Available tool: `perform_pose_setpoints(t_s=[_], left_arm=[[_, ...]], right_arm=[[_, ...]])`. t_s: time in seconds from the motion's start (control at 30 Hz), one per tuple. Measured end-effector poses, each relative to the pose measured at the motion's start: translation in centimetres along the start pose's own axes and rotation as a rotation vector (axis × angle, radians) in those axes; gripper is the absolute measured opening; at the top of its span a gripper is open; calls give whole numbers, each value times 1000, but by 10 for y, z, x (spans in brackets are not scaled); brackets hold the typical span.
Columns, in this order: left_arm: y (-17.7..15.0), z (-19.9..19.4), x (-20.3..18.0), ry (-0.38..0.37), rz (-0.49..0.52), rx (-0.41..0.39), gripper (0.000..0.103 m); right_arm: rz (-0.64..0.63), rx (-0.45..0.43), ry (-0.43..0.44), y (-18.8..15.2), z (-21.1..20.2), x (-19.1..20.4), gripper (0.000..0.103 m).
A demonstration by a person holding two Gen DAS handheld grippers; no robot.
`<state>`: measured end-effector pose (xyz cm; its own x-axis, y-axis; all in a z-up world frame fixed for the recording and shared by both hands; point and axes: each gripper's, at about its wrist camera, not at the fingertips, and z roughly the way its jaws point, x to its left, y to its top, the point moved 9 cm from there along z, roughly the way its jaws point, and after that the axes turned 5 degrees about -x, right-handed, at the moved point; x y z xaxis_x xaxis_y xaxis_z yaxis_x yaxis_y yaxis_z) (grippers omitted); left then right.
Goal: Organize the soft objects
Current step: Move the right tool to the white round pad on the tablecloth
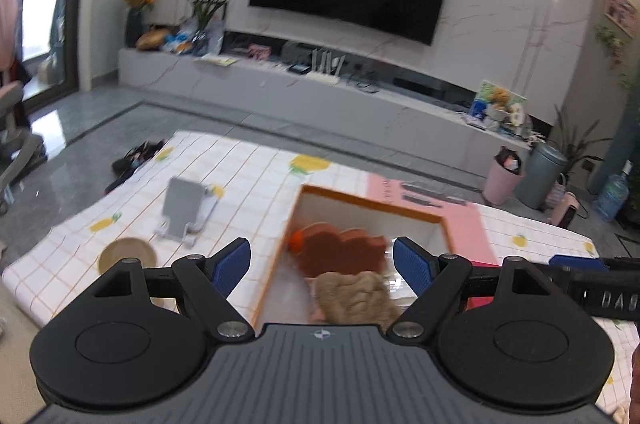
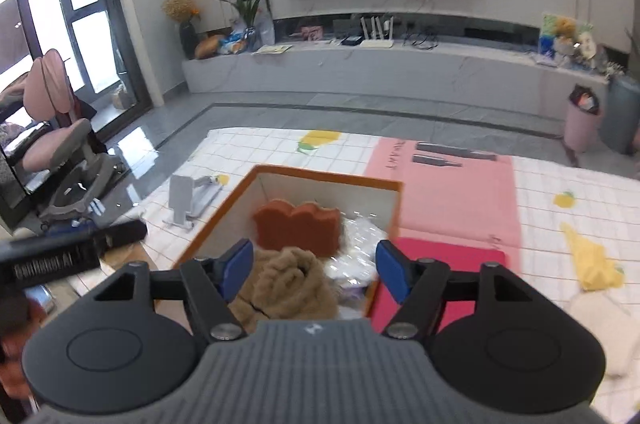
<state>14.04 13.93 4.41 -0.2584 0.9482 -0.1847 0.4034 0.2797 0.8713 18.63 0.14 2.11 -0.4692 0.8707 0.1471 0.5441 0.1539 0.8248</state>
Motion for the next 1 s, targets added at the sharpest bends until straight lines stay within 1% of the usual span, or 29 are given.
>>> perform_pose_setpoints(t_s=[0.1,0.13,0.17,0.2,0.23,0.27,0.3,0.33,0.37,0.4,0.53,0.57,0.6,0.63,0.7,0.77,0.83,0.87,0.93,0.97,1.0], left_arm=[[3,-13,-20,-24,22,-19,95],[4,-17,-29,-37,34,-23,95],[4,-20,-37,-51,43,-26,95],[4,-22,-46,-62,50,-31,95],[4,-25,-55,-75,57,-35,95],[3,-28,-67,-91,69,-37,95],[2,-29,-78,-106,81,-37,95],[0,-29,-90,-123,96,-36,95],[-3,-30,-104,-143,114,-34,95],[-7,-30,-119,-161,133,-32,95],[-37,-23,-178,-214,222,11,95],[-46,-18,-194,-230,240,22,95],[-57,-14,-207,-246,252,36,95],[-67,-10,-220,-263,261,58,95],[-90,0,-245,-316,274,117,95],[-106,7,-265,-366,278,141,95],[-120,16,-282,-379,284,155,95],[-126,23,-287,-374,292,171,95],[-139,37,-294,-352,298,205,95],[-146,42,-295,-348,297,217,95],[-151,48,-297,-347,296,229,95]], right_arm=[[-12,-38,-42,-3,-33,-13,71],[-24,-55,-78,-4,-54,-23,71],[-24,-55,-78,-4,-54,-23,72],[-36,-67,-90,-4,-65,-30,73],[-42,-84,-102,-3,-77,-37,78],[-42,-100,-117,-2,-89,-46,81],[-40,-118,-137,-1,-101,-57,84],[-36,-138,-162,1,-111,-69,84],[-19,-173,-220,2,-131,-98,84],[-19,-173,-220,2,-131,-98,84],[79,-215,-339,-5,-157,-168,86],[110,-227,-367,-9,-161,-186,89],[174,-226,-413,-20,-161,-222,90],[174,-226,-413,-20,-161,-222,92],[224,-191,-442,-36,-150,-255,96],[273,-138,-467,-55,-127,-286,98],[346,-75,-453,-79,-96,-316,100],[410,-38,-433,-92,-78,-330,100],[602,26,-406,-121,-46,-361,100],[684,47,-387,-134,-33,-370,98],[732,73,-358,-145,-19,-376,96]])
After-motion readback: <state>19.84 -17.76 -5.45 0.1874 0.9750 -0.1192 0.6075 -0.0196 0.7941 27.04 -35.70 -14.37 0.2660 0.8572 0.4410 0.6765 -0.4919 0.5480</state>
